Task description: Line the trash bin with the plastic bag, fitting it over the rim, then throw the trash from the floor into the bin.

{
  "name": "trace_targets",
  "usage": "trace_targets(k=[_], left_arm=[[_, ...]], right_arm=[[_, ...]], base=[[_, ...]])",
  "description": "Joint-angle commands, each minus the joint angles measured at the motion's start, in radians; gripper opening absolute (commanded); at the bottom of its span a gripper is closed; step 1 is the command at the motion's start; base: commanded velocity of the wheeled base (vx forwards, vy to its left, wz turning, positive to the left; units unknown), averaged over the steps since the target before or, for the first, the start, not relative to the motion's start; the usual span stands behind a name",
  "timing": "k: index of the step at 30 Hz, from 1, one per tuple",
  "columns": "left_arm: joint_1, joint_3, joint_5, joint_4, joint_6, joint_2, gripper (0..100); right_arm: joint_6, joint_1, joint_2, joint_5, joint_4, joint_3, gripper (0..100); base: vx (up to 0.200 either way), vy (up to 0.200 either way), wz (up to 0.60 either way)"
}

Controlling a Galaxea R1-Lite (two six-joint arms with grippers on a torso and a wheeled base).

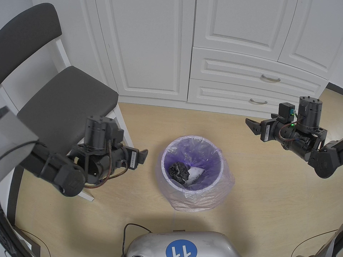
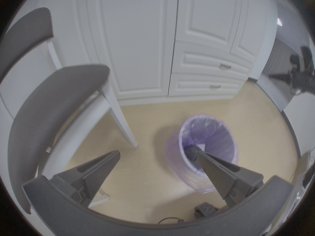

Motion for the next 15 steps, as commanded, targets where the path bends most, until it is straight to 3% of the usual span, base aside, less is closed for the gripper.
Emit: trace_targets(k=[1,6,11,15], left_arm=[[-0.003,0.120,-0.011,-0.053,-0.075,-0.301,100],[0.061,0.132,-0.059,-0.038,-0.115,-0.462,100],[0.170,0.128,-0.068,-0.043,-0.117,-0.580,100],[0.239,0.144,-0.060,-0.050,-0.117,-0.622,100]], right_arm=[[-0.014,-0.041,-0.160,-0.002,-0.004,0.097,100],[0.054,-0.092,-0.255,0.012,0.008,0.128,100],[0.101,-0.238,-0.275,0.013,-0.009,0.129,100],[0.193,-0.287,-0.338,0.013,-0.035,0.165,100]], base=[[0.000,0.000,0.00],[0.000,0.000,0.00],[0.000,0.000,0.00],[0.000,0.000,0.00]])
